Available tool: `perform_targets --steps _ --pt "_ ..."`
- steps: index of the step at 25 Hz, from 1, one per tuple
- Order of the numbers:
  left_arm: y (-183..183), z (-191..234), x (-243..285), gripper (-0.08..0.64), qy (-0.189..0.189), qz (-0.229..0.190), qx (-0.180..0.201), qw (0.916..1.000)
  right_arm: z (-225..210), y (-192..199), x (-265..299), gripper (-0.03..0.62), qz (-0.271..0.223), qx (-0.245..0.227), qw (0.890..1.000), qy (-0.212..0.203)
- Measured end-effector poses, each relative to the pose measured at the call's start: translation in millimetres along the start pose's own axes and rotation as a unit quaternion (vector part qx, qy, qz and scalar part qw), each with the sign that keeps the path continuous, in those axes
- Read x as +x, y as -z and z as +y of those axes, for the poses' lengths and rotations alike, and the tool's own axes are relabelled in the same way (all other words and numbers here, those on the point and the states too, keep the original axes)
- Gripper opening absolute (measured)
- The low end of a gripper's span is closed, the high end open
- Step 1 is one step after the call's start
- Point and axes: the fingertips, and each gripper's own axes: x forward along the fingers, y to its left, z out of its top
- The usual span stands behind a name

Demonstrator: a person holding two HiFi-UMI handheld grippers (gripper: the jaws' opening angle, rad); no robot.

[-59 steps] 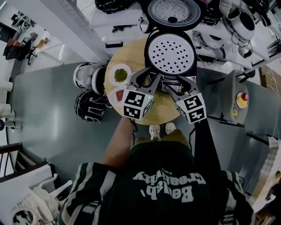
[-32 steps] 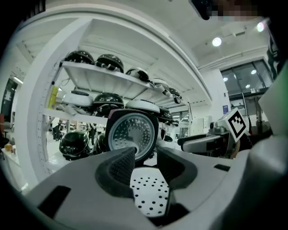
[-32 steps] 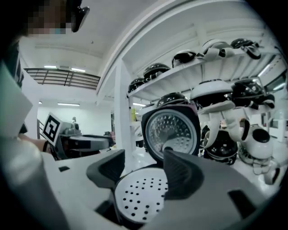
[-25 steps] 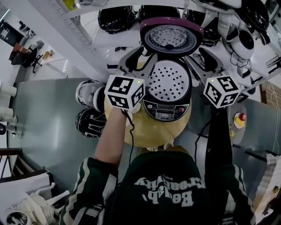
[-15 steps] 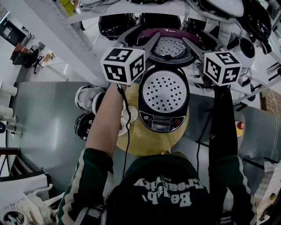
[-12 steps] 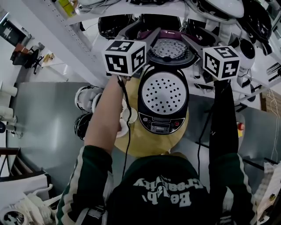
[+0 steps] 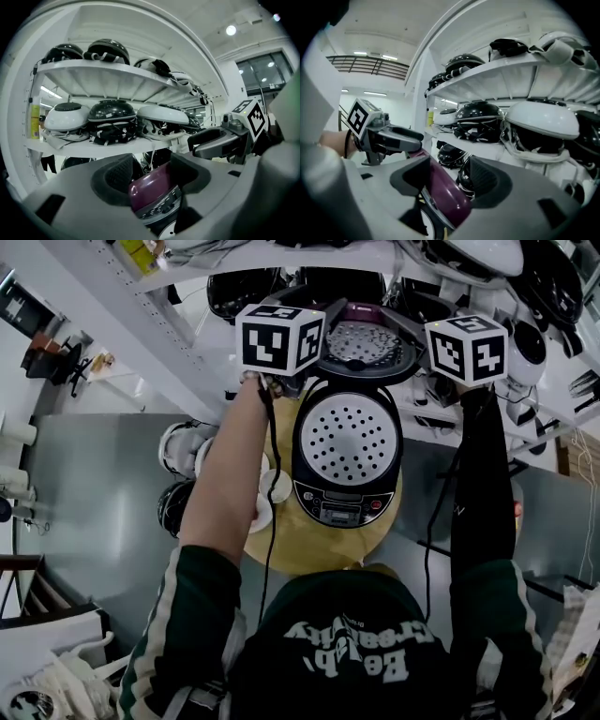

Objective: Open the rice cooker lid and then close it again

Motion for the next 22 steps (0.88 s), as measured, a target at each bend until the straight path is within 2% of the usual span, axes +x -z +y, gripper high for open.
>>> perform_targets --steps 8,12,22 --pt "13.5 -15.5 -30.6 0.264 0.015 0.007 -0.031 0.9994 27.2 12.4 -21.0 0.274 0.028 0.018 0.999 -0.025" --pt "24.8 -33.6 -52.7 0.225 0.030 0.003 -0.037 0.9989 47.4 23.1 -37.3 0.273 0.036 0.018 0.999 -0.029" --pt "77.2 -77.8 -111.5 0.199 0.082 0.019 -0.033 0.9959 115.4 79.6 -81.1 0.239 0.062 0.041 0.997 -0.033"
